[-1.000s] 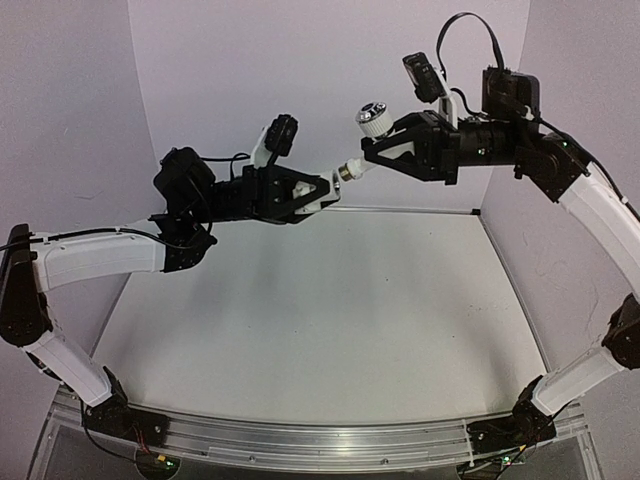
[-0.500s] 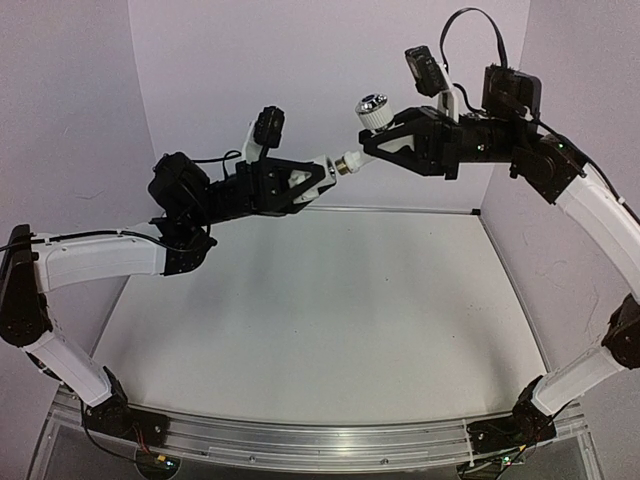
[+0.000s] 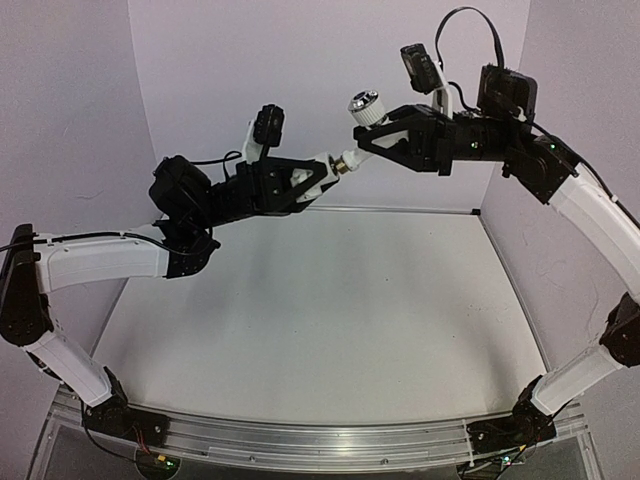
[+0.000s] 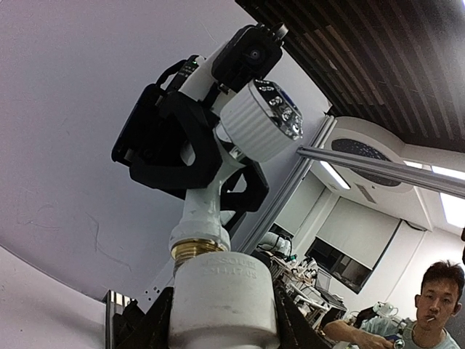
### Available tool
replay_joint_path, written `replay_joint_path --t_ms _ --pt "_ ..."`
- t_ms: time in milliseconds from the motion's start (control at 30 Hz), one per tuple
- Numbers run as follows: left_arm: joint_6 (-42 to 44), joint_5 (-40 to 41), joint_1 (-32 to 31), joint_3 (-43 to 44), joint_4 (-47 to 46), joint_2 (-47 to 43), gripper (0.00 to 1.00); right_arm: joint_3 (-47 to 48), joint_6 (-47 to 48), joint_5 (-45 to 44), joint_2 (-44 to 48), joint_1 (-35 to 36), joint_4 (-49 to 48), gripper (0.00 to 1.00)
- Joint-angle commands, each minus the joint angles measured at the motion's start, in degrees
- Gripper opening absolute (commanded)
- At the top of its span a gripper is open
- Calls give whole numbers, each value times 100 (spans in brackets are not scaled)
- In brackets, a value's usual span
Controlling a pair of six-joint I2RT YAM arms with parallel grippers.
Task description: Install the water faucets
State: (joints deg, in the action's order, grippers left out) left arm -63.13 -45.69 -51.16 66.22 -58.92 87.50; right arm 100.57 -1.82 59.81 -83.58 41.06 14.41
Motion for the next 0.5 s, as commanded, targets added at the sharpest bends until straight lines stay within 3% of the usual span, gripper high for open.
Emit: replay_joint_path --t_ms 0,467 --pt "-21 315 -47 7 -527 -6 0 196 -64 25 -74 68 -344 0" --pt "-35 577 -105 -46 -902 171 0 411 -99 -121 -173 68 -421 0"
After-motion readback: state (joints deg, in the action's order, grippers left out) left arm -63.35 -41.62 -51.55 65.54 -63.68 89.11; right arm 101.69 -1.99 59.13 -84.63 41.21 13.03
